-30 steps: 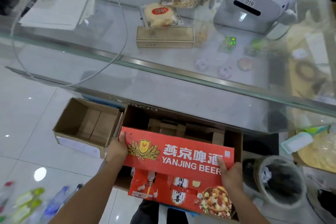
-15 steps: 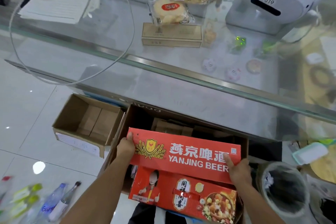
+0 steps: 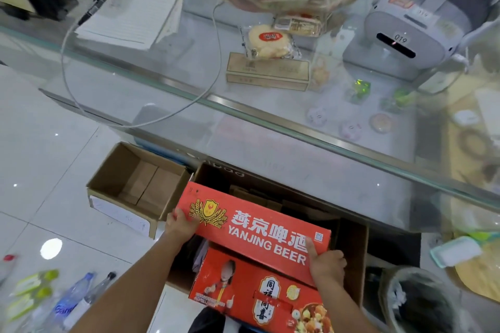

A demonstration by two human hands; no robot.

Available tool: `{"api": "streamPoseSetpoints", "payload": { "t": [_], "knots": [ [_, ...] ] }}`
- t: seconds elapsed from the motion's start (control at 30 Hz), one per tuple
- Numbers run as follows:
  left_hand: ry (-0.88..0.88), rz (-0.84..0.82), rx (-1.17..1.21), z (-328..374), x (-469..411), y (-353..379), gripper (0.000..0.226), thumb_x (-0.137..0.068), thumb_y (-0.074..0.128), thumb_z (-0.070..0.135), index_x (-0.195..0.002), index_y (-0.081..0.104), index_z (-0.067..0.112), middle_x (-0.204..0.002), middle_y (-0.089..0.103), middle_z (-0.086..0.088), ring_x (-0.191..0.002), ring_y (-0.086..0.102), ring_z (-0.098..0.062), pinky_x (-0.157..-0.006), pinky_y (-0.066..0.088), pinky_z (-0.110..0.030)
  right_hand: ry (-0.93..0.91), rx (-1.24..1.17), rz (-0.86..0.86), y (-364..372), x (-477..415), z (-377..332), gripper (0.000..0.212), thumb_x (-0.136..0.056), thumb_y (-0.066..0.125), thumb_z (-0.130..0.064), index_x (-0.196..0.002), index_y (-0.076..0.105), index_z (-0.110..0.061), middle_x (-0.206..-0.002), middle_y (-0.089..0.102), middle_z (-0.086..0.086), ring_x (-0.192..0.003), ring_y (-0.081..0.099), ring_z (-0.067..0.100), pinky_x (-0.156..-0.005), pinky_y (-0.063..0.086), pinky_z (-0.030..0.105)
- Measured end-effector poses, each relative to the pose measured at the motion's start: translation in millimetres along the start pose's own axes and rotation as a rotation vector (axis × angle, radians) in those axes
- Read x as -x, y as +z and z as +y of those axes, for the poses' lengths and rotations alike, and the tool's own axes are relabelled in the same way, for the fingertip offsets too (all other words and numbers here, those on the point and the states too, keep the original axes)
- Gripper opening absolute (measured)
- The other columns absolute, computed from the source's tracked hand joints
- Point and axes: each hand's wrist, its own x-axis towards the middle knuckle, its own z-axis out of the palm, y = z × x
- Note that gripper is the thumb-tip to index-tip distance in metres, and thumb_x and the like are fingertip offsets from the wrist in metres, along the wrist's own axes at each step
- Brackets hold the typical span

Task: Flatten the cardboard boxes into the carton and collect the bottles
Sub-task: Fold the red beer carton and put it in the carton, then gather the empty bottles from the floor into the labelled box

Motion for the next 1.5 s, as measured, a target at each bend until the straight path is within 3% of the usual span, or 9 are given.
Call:
{"api": "streamPoseSetpoints", "payload": {
  "t": [0.2,0.3,0.4,0.5,0.67,0.8,0.9,1.0,1.5],
  "knots": [
    [0.056,-0.121,0.083,-31.1,0.1,-11.3,0.076,-0.086,0.044,0.058,-0.149,0.028,0.021,-0.151,0.035,-0.013,-0.138,0.033,-0.033,-0.114,0.030,-0.050,-0.415,0.050,0.214,-10.4,65.2,-43.7,0.070,-0.085,0.061,-0.048,-0.136,0.041,-0.005,-0.136,0.046,0.015,-0.125,0.046,0.030,-0.096,0.047,0.045],
    [0.078,-0.130,0.172,-38.7,41.0,-30.2,0.060,-0.097,0.038,0.049,-0.147,0.032,0.017,-0.151,0.036,-0.010,-0.139,0.032,-0.031,-0.117,0.027,-0.046,-0.688,0.048,0.013,-0.7,104.1,-68.4,0.067,-0.089,0.054,-0.050,-0.140,0.038,-0.009,-0.141,0.041,0.010,-0.130,0.043,0.024,-0.100,0.043,0.038],
    [0.038,-0.087,0.251,-53.7,100.7,-58.6,0.084,-0.086,0.039,0.071,-0.149,0.029,0.016,-0.155,0.028,-0.010,-0.141,0.029,-0.031,-0.118,0.024,-0.043,-0.844,0.145,-0.349,22.5,143.7,-80.7,0.067,-0.092,0.049,-0.052,-0.142,0.037,-0.009,-0.144,0.040,0.011,-0.133,0.041,0.026,-0.106,0.036,0.037],
    [-0.074,0.005,0.318,-101.3,138.3,-80.9,0.068,-0.100,0.034,0.046,-0.153,0.011,0.011,-0.161,0.012,-0.008,-0.147,0.017,-0.028,-0.118,0.019,-0.038,-0.947,0.305,-0.569,47.5,189.2,-81.4,0.081,-0.085,0.043,-0.069,-0.136,0.046,-0.006,-0.139,0.050,0.014,-0.130,0.045,0.028,-0.106,0.034,0.036],
    [-0.210,0.095,0.453,-210.0,179.8,-117.9,0.069,-0.101,0.035,0.043,-0.154,0.006,0.010,-0.161,0.007,-0.009,-0.149,0.012,-0.024,-0.121,0.012,-0.036,-1.106,0.595,-0.735,79.1,265.6,-79.3,0.071,-0.077,0.041,-0.078,-0.114,0.058,-0.019,-0.114,0.060,0.003,-0.118,0.051,0.020,-0.095,0.038,0.031],
    [-0.241,0.191,0.613,-300.1,216.2,-133.6,0.081,-0.085,0.056,0.050,-0.149,0.029,0.009,-0.155,0.030,-0.014,-0.141,0.032,-0.026,-0.117,0.026,-0.038,-1.210,0.770,-0.815,117.2,325.1,-79.4,0.063,-0.095,0.047,-0.048,-0.138,0.043,-0.002,-0.139,0.049,0.014,-0.128,0.047,0.026,-0.093,0.040,0.027],
    [-0.321,0.219,0.674,-364.5,232.6,-128.7,0.074,-0.089,0.058,0.037,-0.149,0.027,0.007,-0.153,0.031,-0.014,-0.133,0.039,-0.024,-0.111,0.031,-0.034,-1.309,0.929,-0.840,161.4,366.3,-68.5,0.087,-0.081,0.046,-0.072,-0.141,0.041,-0.010,-0.144,0.044,0.009,-0.131,0.044,0.025,-0.106,0.037,0.031],
    [-0.422,0.228,0.695,-427.9,232.8,-115.3,0.074,-0.094,0.055,0.034,-0.153,0.017,0.009,-0.156,0.023,-0.015,-0.139,0.033,-0.027,-0.114,0.031,-0.033,-1.374,1.063,-0.829,215.7,398.2,-51.7,0.079,-0.088,0.047,-0.061,-0.147,0.031,-0.012,-0.151,0.036,0.009,-0.137,0.037,0.027,-0.112,0.032,0.038],
    [-0.516,0.325,0.487,-652.4,-83.3,29.6,0.086,-0.093,0.052,0.045,-0.154,0.003,0.009,-0.161,0.007,-0.013,-0.149,0.008,-0.028,-0.121,0.012,-0.033,-1.635,1.338,-0.755,638.9,296.1,49.5,0.079,-0.086,0.057,-0.053,-0.147,0.028,-0.011,-0.146,0.037,0.014,-0.135,0.037,0.028,-0.107,0.035,0.035]
  ]
}}
